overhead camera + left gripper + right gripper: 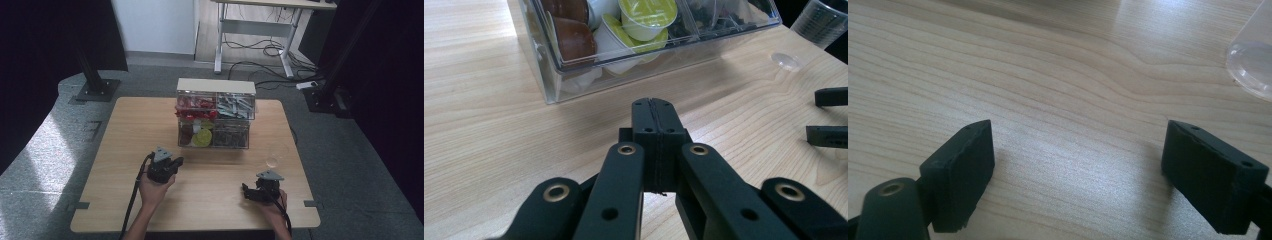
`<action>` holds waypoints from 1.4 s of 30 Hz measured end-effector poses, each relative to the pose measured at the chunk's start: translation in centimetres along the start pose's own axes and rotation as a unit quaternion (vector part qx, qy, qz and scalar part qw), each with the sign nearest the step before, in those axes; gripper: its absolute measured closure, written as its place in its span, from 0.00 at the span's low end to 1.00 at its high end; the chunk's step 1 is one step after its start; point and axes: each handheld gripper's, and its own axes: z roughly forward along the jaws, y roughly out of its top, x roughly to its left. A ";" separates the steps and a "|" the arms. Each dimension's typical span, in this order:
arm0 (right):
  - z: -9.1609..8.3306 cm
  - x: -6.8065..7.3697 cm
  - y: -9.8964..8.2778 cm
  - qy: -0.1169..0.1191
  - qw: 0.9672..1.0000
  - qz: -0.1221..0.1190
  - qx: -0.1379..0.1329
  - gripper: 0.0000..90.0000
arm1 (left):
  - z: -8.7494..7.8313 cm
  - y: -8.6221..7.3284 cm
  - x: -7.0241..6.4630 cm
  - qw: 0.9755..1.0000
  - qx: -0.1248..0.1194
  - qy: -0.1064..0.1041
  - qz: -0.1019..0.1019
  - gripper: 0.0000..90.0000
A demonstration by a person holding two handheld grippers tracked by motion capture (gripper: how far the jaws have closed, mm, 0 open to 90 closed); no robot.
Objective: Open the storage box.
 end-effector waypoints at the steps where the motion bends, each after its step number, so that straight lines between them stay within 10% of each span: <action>1: 0.0 0.0 0.0 0.000 1.000 0.000 0.000 0.15 | 0.1 0.0 0.0 1.000 0.002 0.000 -0.002 1.00; 42: 0.0 0.0 0.0 -0.001 1.000 0.002 0.000 0.15 | 5.4 1.6 1.2 0.999 0.037 0.024 0.006 1.00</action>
